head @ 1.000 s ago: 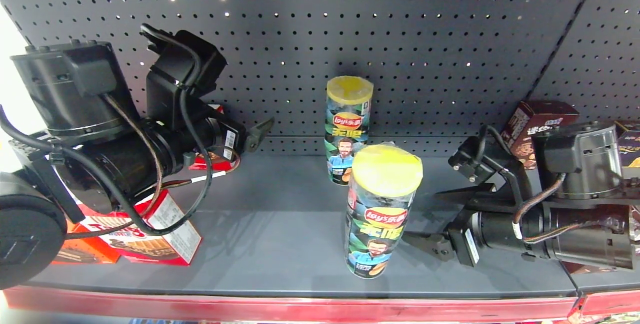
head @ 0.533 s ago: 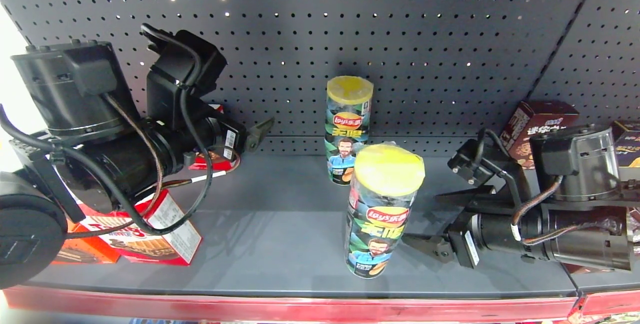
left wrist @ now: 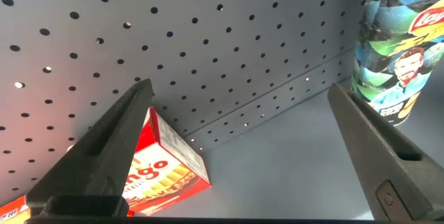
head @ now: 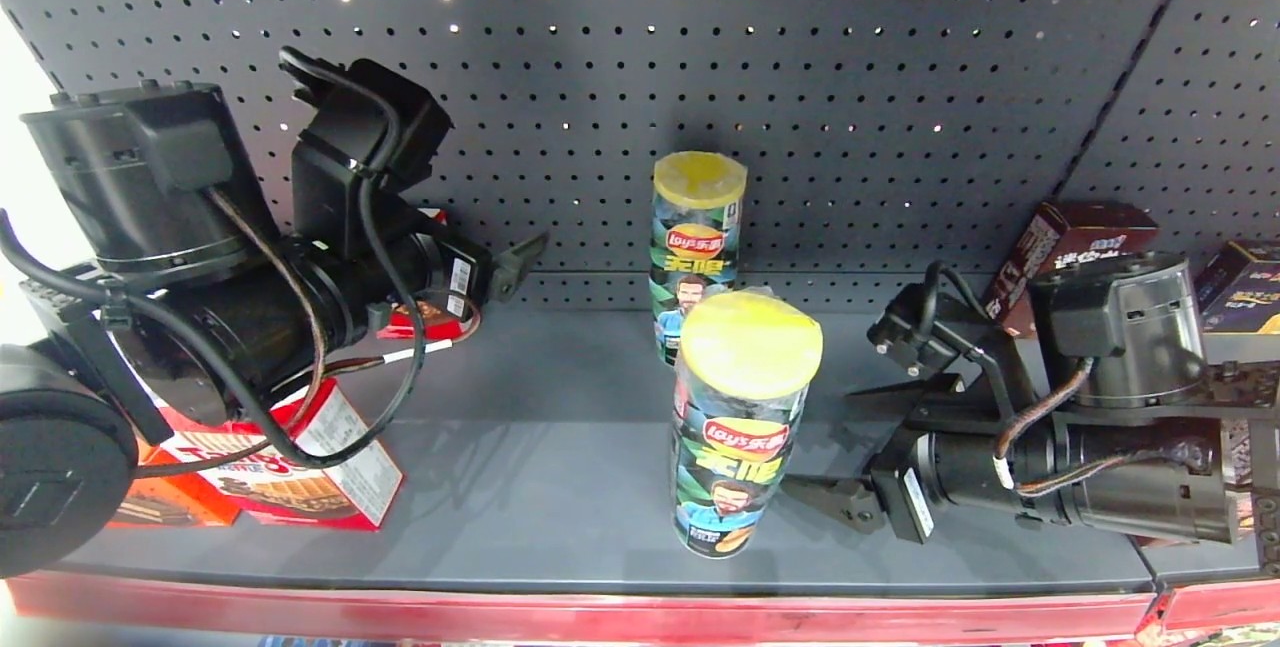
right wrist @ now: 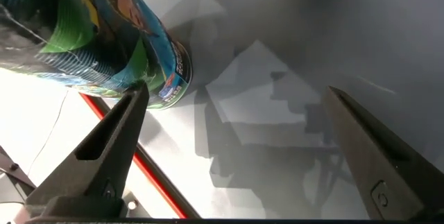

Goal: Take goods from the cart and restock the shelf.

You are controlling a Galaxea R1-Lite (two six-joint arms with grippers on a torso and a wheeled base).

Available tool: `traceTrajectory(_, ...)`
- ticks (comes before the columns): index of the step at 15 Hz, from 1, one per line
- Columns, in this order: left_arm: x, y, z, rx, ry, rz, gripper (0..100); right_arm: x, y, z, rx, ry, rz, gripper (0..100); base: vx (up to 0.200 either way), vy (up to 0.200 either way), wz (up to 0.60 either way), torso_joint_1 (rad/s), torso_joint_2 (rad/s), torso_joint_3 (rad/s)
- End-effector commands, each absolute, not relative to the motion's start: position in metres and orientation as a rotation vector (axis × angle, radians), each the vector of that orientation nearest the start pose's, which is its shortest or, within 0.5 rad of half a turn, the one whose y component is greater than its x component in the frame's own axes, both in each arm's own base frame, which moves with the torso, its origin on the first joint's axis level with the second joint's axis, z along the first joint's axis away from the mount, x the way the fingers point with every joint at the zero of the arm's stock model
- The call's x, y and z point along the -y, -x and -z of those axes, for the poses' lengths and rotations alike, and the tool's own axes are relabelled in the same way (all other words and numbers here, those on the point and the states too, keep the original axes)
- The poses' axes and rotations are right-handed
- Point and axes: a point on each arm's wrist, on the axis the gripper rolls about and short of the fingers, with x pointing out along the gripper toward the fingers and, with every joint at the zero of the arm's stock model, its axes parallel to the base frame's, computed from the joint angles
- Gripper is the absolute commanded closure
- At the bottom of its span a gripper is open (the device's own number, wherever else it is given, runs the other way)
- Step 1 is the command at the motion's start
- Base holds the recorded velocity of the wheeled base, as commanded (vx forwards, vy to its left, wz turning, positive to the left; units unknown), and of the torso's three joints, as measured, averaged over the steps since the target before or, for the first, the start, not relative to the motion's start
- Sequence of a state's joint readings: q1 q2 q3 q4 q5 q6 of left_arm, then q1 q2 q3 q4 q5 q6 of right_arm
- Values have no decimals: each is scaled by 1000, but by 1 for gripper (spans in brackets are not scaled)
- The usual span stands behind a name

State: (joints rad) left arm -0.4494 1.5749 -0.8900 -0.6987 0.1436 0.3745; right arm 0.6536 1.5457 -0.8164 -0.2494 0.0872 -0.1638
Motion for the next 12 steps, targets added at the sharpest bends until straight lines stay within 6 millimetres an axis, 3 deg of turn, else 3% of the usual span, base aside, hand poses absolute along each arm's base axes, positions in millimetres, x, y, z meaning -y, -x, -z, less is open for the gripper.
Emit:
traceTrajectory(1, 122, -260, -249, 67, -368, 300, 0, -164, -208, -193, -409, 292, -771, 0, 0, 0, 0, 0, 0, 0)
traceTrajectory(12, 124, -263, -247, 65, -371, 302, 0, -173, -214, -190, -415, 297, -786, 0, 0, 0, 0, 0, 0, 0)
